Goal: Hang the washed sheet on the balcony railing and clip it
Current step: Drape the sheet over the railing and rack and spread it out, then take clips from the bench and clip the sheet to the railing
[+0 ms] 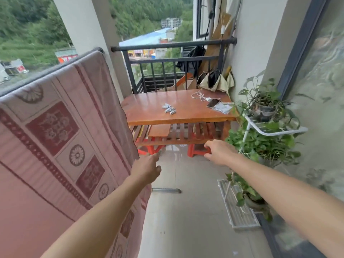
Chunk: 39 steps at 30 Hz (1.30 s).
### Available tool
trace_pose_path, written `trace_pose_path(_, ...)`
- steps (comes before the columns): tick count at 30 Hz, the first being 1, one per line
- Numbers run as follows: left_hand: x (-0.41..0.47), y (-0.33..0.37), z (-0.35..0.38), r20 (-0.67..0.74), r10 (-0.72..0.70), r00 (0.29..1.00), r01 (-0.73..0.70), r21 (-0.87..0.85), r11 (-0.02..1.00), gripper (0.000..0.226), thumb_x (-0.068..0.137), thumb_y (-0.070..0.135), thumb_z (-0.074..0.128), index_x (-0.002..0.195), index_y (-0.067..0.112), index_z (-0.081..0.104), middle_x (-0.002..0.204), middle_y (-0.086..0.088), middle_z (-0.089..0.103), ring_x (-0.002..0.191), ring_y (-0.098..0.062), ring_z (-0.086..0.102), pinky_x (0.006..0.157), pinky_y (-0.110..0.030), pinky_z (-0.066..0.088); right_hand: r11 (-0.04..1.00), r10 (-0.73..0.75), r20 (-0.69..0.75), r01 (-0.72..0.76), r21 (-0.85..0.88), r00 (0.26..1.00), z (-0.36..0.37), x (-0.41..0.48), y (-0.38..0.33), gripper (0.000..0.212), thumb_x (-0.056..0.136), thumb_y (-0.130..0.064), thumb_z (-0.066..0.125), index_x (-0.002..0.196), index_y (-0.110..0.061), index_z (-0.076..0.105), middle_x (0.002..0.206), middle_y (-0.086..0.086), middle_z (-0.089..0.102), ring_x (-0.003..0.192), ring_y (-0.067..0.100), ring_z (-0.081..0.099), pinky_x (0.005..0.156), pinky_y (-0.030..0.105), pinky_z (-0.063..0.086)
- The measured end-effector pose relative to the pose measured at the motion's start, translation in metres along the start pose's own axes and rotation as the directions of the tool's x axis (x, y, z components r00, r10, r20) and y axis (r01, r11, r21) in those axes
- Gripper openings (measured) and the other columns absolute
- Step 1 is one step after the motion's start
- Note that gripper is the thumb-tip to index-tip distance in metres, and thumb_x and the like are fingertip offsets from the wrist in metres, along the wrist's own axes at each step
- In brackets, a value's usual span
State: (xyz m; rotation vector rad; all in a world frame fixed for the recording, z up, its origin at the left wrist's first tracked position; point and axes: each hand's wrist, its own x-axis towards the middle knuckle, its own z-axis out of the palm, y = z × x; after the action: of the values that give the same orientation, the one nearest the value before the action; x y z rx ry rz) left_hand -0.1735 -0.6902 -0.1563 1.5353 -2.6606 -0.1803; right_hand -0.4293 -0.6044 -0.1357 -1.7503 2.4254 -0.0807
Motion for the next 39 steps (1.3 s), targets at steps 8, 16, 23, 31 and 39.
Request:
trace_pose_path(8,0.174,-0.041,0.012,-0.005,-0.001,1.0,0.001,0.022,1.0,0.029,0.087,0.031,0.052,0.114,0.022,0.059,0.117,-0.001,0.064,0.106,-0.025,0.06,0.081,-0.037,0.05,0.997,-0.072,0.048,0.074,-0.036,0.996,0.003,0.181,-0.008,0.041,0.091,-0.041,0.053,0.129,-0.027,0.052,0.124,0.002,0.06,0.11,0.028,0.059,0.086,0.039,0.05)
trace_pose_path(16,0.377,-0.08,0.007,0.022,0.016,1.0,-0.016,0.009,1.0,0.023,0.083,0.032,0.05,0.101,0.023,0.061,0.109,-0.001,0.065,0.103,-0.026,0.06,0.082,-0.037,0.05,0.998,-0.048,0.077,0.052,-0.048,0.996,-0.011,0.383,-0.009,0.04,0.091,-0.042,0.055,0.127,-0.027,0.053,0.126,0.002,0.06,0.108,0.026,0.058,0.083,0.037,0.048)
trace_pose_path(23,0.508,-0.086,0.009,0.073,0.031,0.997,-0.033,0.026,0.999,0.028,0.089,0.03,0.049,0.115,0.023,0.057,0.115,-0.001,0.061,0.102,-0.026,0.059,0.079,-0.034,0.043,0.996,-0.068,0.118,0.074,-0.048,0.991,-0.013,0.522,0.006,0.04,0.093,-0.043,0.051,0.13,-0.028,0.051,0.129,-0.001,0.058,0.109,0.024,0.058,0.08,0.035,0.048)
trace_pose_path(31,0.633,-0.105,0.067,0.147,-0.159,0.976,0.161,-0.007,0.987,0.026,0.087,0.031,0.047,0.109,0.021,0.058,0.109,0.0,0.061,0.101,-0.027,0.059,0.072,-0.035,0.038,0.979,-0.184,0.275,0.2,-0.032,0.944,0.048,0.704,0.025,0.04,0.094,-0.04,0.051,0.131,-0.028,0.052,0.129,0.0,0.059,0.112,0.023,0.057,0.087,0.036,0.048)
trace_pose_path(39,0.682,-0.106,0.122,0.321,-0.4,0.858,0.429,-0.022,0.903,0.033,0.09,0.035,0.05,0.12,0.023,0.056,0.121,0.001,0.06,0.112,-0.022,0.056,0.084,-0.032,0.044,0.94,-0.298,0.429,0.341,-0.025,0.853,0.134,0.841,0.035,0.037,0.091,-0.021,0.048,0.128,-0.023,0.05,0.126,0.004,0.054,0.115,0.026,0.055,0.082,0.035,0.045)
